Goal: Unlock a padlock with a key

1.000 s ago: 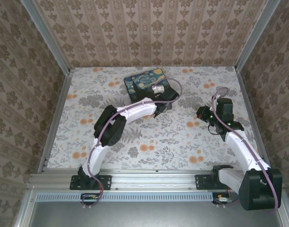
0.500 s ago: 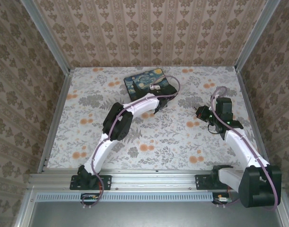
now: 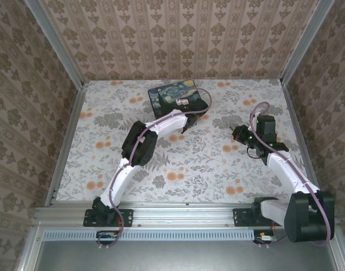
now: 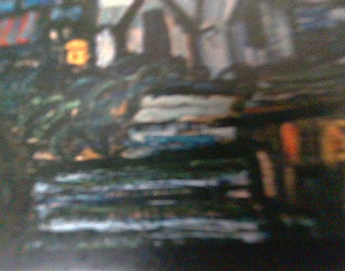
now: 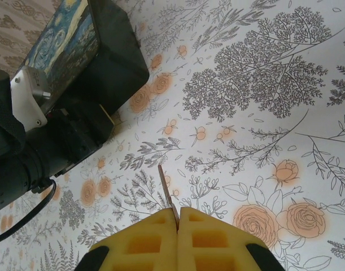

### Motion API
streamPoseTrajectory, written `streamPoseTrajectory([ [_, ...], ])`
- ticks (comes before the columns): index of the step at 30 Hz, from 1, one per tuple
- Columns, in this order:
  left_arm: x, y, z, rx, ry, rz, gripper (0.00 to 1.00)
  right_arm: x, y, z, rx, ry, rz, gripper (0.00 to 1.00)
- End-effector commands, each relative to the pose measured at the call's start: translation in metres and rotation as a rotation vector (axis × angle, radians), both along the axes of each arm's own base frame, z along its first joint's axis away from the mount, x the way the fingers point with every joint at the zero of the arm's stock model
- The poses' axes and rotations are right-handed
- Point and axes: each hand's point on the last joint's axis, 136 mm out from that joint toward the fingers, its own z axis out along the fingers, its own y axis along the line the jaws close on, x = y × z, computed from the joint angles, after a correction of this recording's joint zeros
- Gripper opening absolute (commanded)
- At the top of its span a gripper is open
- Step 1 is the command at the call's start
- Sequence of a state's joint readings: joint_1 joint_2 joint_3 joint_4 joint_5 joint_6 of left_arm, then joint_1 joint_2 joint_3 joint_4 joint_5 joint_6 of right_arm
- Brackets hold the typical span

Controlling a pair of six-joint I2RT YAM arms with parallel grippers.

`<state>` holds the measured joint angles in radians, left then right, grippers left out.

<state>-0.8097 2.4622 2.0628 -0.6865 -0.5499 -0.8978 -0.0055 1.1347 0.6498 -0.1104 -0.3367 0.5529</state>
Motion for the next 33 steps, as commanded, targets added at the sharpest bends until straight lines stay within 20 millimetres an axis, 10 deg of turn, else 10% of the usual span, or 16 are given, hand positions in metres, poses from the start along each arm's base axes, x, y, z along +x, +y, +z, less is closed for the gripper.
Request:
streamPoseTrajectory([
  [1,0.007,0.006,0.000,0.035,-0.025,0.005,0.39,0.002,0.005,0.001,0.018,-0.006,0.018,0.00],
  [14,-0.008,0.007,0.030,0.093,-0.050,-0.130,0.22,-0.012,0.008,-0.005,0.024,0.015,0.033,0.00],
  [33,-0.146,0.015,0.085,-0.115,0.424,-0.345,0.20,-0.058,0.019,0.015,0.050,0.011,0.087,0.00],
])
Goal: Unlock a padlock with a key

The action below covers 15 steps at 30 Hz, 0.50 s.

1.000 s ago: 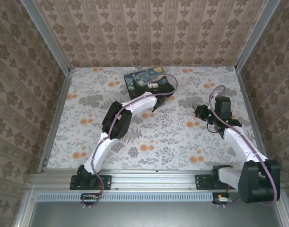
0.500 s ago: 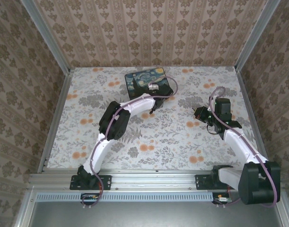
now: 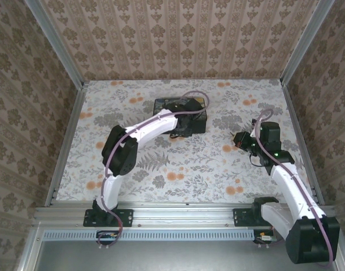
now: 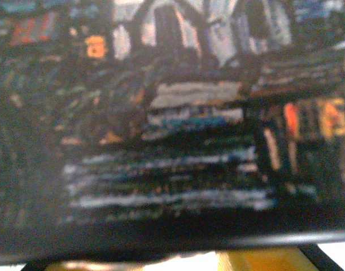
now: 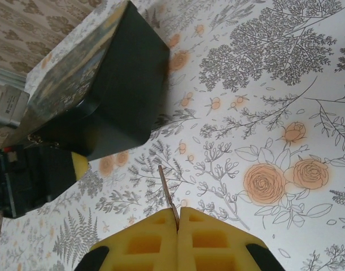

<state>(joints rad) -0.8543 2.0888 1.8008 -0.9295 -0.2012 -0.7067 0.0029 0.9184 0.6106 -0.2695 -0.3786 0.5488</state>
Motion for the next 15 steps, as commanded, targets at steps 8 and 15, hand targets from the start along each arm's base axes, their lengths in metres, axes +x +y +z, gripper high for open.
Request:
streamPoseTrajectory([
  [8,-0.059,0.006,0.060,-0.118,0.211,-0.010,0.20,-0.028,0.019,0.001,0.038,0.031,0.082,0.00],
  [15,-0.091,0.007,0.081,-0.188,0.351,0.037,0.21,-0.042,0.035,0.023,0.058,0.018,0.172,0.00],
])
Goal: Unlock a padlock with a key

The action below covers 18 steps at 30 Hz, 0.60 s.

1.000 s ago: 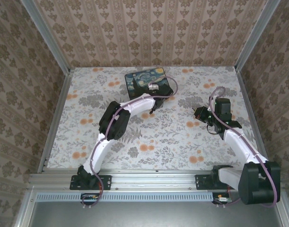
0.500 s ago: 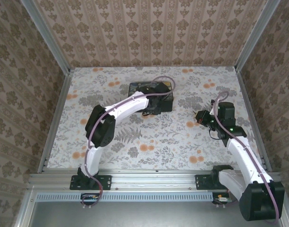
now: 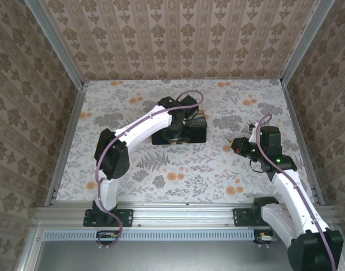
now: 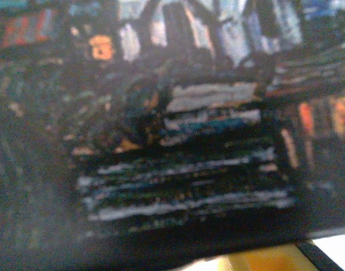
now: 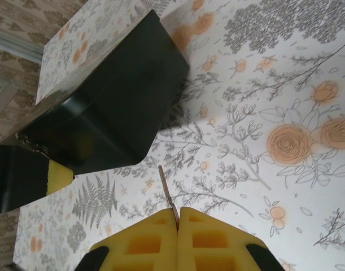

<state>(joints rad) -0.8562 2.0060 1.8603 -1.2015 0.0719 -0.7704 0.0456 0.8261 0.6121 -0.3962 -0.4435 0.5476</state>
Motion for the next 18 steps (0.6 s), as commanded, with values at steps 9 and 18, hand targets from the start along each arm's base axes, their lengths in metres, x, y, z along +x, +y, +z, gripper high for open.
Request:
streamPoseTrajectory([
  [9,-0.035,-0.010,0.071,-0.244,0.232,0.251,0.20,-0.039,0.049,0.037,0.103,-0.045,0.200,0.00],
  [18,-0.051,-0.010,0.094,-0.268,0.344,0.322,0.21,-0.038,0.060,0.046,0.090,-0.055,0.245,0.00],
])
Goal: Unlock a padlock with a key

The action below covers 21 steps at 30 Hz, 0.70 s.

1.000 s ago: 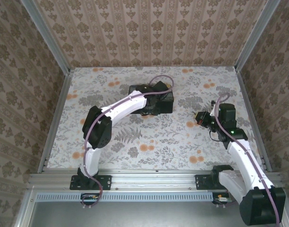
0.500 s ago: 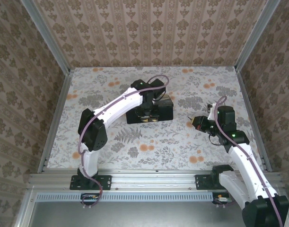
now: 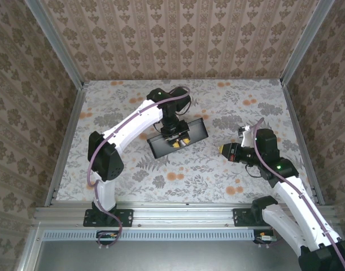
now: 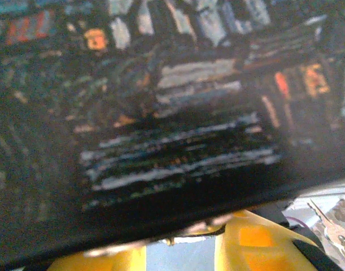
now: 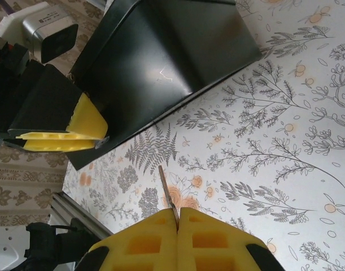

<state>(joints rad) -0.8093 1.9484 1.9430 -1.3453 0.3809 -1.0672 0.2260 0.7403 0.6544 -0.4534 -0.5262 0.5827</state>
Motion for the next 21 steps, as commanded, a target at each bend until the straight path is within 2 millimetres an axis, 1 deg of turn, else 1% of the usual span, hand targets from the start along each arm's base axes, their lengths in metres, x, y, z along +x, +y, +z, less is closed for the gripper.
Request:
streamPoseTrajectory([
  [1,-0.014,-0.002,0.044,-0.083,0.035,0.040,0.22,-0.002,0.005,0.013,0.007,-0.012,0.021,0.00],
  [4,-0.018,0.003,0.048,-0.060,0.057,0.044,0.25,-0.001,0.008,0.012,0.008,-0.009,0.030,0.00],
  [8,-0.020,0.010,0.045,-0.045,0.090,0.061,0.26,0.000,0.011,0.012,0.003,-0.003,0.042,0.00],
  [13,-0.016,0.014,0.033,-0.054,0.112,0.078,0.30,0.000,0.013,0.015,-0.001,-0.009,0.051,0.00],
  [15,-0.013,0.013,0.031,-0.065,0.115,0.081,0.35,-0.001,0.015,0.017,-0.002,-0.010,0.058,0.00],
  [17,-0.007,0.012,0.029,-0.074,0.110,0.078,0.45,-0.002,0.017,0.021,-0.001,-0.018,0.064,0.00],
  [21,0.010,0.013,0.034,-0.103,0.075,0.074,0.52,-0.002,0.020,0.023,-0.003,-0.023,0.067,0.00],
])
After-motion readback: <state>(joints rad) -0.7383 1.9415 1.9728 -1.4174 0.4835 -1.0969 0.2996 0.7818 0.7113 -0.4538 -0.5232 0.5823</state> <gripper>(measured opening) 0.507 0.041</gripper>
